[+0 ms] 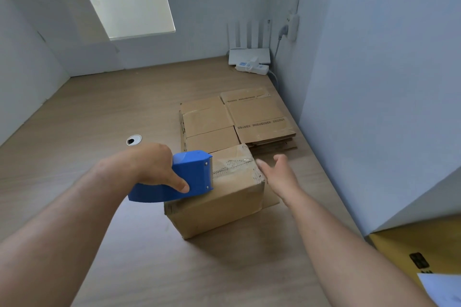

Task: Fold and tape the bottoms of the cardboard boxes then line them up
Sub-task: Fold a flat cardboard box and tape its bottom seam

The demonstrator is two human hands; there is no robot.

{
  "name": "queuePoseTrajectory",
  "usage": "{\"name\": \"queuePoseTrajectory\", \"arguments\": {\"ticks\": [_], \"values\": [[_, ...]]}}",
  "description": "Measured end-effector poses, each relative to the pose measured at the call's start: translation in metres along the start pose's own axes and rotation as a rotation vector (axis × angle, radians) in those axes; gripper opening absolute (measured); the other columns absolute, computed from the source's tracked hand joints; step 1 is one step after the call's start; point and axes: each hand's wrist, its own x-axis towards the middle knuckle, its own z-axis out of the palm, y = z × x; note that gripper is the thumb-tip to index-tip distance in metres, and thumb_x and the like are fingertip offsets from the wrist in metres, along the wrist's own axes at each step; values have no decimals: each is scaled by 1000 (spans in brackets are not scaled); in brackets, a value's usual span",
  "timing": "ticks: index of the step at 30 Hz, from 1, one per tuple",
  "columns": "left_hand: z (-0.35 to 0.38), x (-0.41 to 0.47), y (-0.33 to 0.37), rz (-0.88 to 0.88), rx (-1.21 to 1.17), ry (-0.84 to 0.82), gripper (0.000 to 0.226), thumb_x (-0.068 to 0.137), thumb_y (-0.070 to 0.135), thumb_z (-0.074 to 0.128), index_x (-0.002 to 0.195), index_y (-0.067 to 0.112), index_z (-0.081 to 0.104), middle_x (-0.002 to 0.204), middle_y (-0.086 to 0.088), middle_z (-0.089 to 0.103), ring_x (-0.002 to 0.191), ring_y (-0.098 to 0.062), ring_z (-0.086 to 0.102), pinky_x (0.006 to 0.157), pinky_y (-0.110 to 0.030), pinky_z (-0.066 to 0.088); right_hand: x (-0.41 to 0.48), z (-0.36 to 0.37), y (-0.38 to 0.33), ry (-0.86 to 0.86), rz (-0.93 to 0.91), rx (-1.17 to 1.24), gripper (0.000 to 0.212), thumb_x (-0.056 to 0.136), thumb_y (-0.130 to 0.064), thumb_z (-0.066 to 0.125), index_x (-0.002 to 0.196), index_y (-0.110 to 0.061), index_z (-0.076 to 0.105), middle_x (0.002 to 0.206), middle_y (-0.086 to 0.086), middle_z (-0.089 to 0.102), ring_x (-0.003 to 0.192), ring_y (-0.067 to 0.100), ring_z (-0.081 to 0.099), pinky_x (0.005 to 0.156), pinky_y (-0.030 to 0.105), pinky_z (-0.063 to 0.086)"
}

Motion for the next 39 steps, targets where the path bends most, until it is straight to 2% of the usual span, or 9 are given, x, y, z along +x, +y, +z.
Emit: {"name": "queuePoseTrajectory", "arguments": {"ticks": [1, 3, 6, 9, 12, 16, 22, 35, 39], "values": [[0, -1, 0, 0, 3, 3, 58, 69, 66, 69, 100, 19, 55, 92, 1, 62, 84, -16, 59, 71, -24, 45, 0, -1, 5, 45, 18, -68, 44, 95, -37, 52, 129, -10, 44, 127, 7, 55, 116, 27, 52, 95, 37, 42], [0, -1, 0, 2, 4, 9, 57, 69, 66, 69, 99, 20, 54, 91, 1, 62, 85, -16, 59, 73, -25, 47, 0, -3, 8, 177, -39, -149, 22, 97, -33, 46, 99, -13, 55, 100, 5, 62, 95, 26, 59, 81, 38, 49], [1, 0, -2, 1, -20, 6, 56, 69, 66, 69, 98, 21, 52, 90, 2, 61, 84, -16, 59, 75, -26, 48, -7, 0, -11, 209, -176, -265, 38, 98, -38, 39, 69, -15, 49, 74, 2, 55, 75, 24, 54, 59, 32, 38], [2, -1, -1, 6, -31, 10, 53, 69, 65, 70, 95, 22, 51, 85, 4, 58, 82, -15, 57, 73, -25, 47, -10, 15, -26, 166, -227, -475, 42, 97, -45, 37, 77, -14, 58, 83, 4, 59, 85, 26, 56, 62, 31, 37], [3, 0, -1, 18, -44, 16, 52, 70, 65, 69, 93, 23, 49, 81, 6, 55, 81, -14, 56, 70, -23, 44, -9, 23, -22, 176, -212, -400, 39, 98, -42, 38, 77, -14, 57, 90, 6, 56, 91, 26, 53, 65, 31, 35], [4, -1, -2, 34, -69, 12, 50, 71, 63, 69, 93, 24, 48, 81, 6, 54, 81, -14, 56, 70, -23, 44, -11, 24, -20, 189, -207, -223, 47, 97, -35, 46, 53, -21, 37, 75, 6, 48, 77, 24, 44, 55, 32, 27], [1, -1, -11, 54, -117, -5, 52, 68, 65, 71, 94, 24, 51, 82, 7, 56, 82, -15, 58, 72, -27, 47, -17, 19, -23, 176, -218, -201, 53, 96, -29, 50, 48, -17, 31, 53, -1, 34, 51, 15, 32, 46, 30, 19], [14, -26, -113, -108, -296, -200, 51, 60, 65, 75, 89, 24, 69, 87, 6, 71, 83, -14, 66, 75, -29, 48, -20, 27, -24, 167, -270, -236, 48, 96, -29, 50, 53, -11, 37, 52, 1, 38, 52, 15, 34, 49, 32, 23], [24, -28, -135, -165, -343, -241, 58, 54, 69, 78, 88, 22, 69, 88, 4, 71, 84, -15, 66, 78, -30, 48, -18, 27, -23, 165, -278, -263, 45, 97, -32, 49, 64, -1, 53, 62, 6, 49, 61, 19, 42, 52, 32, 27]]}}
